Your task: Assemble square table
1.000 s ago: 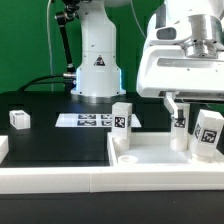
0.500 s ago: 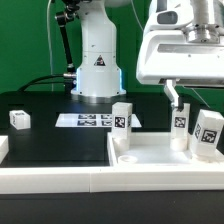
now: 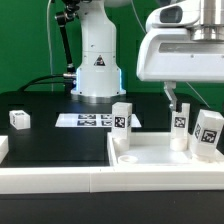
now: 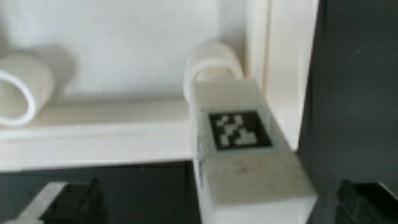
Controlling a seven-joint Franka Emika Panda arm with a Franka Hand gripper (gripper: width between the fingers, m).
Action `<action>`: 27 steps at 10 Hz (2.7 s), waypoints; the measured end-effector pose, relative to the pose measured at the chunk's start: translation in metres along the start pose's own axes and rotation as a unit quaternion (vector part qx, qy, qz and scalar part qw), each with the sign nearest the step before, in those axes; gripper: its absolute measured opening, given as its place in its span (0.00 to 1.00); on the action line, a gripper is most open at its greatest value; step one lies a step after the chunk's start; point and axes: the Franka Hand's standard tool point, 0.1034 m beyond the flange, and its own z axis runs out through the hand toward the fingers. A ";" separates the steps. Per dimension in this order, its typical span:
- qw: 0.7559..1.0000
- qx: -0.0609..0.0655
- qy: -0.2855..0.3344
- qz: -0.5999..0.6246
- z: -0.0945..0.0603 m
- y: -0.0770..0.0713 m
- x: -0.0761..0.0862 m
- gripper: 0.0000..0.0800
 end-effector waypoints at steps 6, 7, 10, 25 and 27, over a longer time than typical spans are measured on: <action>0.998 -0.008 -0.061 0.007 0.000 0.004 0.016 0.81; 0.998 -0.008 -0.060 0.012 0.000 0.007 0.017 0.81; 0.998 -0.010 -0.055 0.027 0.001 0.004 0.019 0.81; 0.998 -0.022 -0.049 0.039 0.012 0.004 0.018 0.36; 0.994 -0.025 -0.048 0.094 0.012 0.004 0.018 0.36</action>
Offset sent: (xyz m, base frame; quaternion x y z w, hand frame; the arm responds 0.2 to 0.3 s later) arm 0.0143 0.0101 0.0003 0.0148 0.0007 0.0028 0.9999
